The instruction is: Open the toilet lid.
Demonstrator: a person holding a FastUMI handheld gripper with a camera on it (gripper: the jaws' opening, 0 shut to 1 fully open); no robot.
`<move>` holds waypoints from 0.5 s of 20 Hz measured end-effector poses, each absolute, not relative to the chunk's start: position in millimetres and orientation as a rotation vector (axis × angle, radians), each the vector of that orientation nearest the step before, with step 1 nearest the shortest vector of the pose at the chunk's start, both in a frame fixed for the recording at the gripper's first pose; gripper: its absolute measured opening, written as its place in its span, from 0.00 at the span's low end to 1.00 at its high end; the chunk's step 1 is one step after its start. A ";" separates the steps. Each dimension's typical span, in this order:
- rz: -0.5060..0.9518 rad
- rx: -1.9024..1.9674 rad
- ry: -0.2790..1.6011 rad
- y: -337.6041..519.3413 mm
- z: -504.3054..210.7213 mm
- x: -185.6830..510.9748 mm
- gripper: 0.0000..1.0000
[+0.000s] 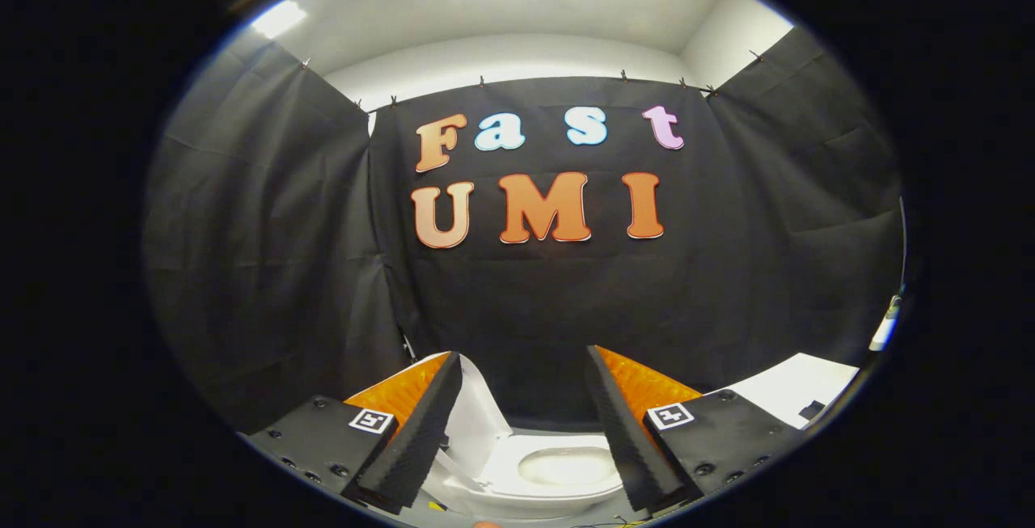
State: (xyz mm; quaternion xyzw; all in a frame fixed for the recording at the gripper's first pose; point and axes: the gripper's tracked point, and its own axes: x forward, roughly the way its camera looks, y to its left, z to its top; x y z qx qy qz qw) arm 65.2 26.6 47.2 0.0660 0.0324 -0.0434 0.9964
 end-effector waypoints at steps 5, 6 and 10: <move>-0.081 0.154 0.059 22.6 49.7 62.1 0.98; -0.081 0.153 0.062 22.8 49.5 61.2 0.98; -0.063 0.150 0.069 29.7 48.6 62.8 0.98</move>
